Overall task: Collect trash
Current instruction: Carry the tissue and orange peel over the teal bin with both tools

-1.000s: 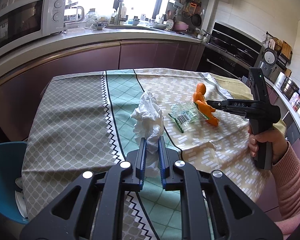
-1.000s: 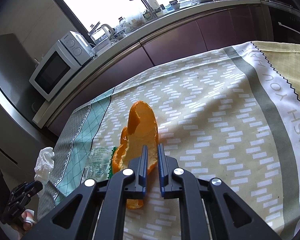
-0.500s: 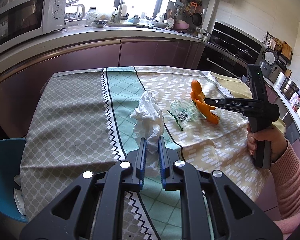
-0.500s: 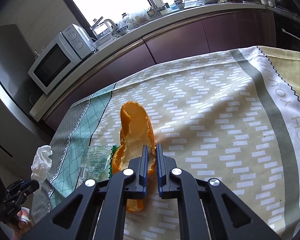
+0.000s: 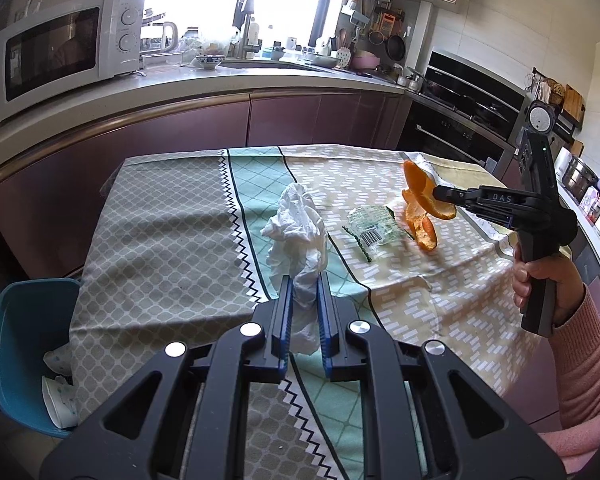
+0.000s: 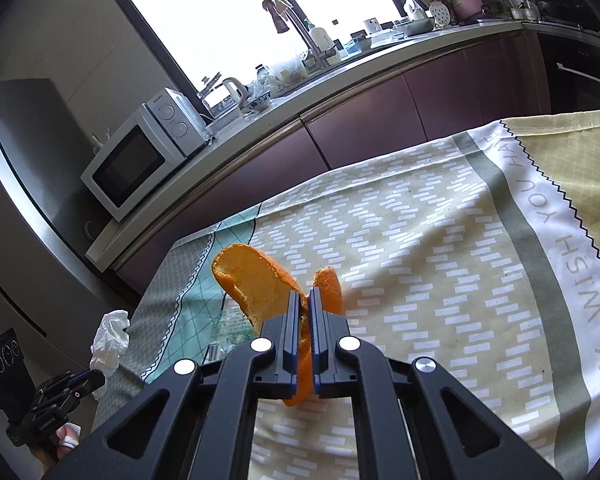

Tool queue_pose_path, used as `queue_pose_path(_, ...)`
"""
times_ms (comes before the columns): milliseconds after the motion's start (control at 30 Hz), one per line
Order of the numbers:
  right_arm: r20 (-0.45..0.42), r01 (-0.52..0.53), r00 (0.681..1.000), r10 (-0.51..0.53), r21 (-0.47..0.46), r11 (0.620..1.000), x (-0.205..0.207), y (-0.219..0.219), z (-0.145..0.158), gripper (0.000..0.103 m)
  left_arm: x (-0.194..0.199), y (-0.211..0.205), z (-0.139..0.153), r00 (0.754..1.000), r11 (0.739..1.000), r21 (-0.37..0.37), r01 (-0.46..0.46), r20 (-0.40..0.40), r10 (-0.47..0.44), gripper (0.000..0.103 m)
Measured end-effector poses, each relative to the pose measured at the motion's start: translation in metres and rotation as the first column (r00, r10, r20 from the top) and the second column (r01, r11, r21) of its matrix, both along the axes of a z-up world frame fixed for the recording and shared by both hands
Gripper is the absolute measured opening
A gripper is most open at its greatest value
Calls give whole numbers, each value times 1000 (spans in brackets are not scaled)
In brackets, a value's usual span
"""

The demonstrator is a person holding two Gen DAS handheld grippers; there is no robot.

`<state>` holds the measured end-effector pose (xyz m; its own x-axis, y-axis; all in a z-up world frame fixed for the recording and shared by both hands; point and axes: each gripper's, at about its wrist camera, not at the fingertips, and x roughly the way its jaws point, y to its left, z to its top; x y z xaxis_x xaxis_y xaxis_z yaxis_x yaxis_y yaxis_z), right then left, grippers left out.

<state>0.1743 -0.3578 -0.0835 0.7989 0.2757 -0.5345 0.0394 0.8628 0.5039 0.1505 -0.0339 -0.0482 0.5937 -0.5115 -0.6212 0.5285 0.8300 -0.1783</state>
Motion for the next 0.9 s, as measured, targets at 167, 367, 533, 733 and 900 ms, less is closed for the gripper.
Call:
queue_pose_path(167,35,-22,999,21,18,1000,-9,9,12,3,-6,21,7,1000,1000,-12,-27,9,27,12)
queue_pose_path(367,41,-60,997,59,48,997,-14,20,14,3,-11,44,8,999,998,-27,-53,9,54,12)
queue_pose_path(533,13,-98,995,97,77,992,-20,35,3,3,-14,53,7,998,997,-32,-65,5,65,12)
queue_pose_path(733,2,-174,985,175,98,980,-29,64,-1,3,-14,69,3,996,995,-29,-94,-2,94,12)
queue_pose_path(900,20,-259,966,259,105,960,-28,98,4,3,-18,89,2,991,990,-24,-137,-2,137,12)
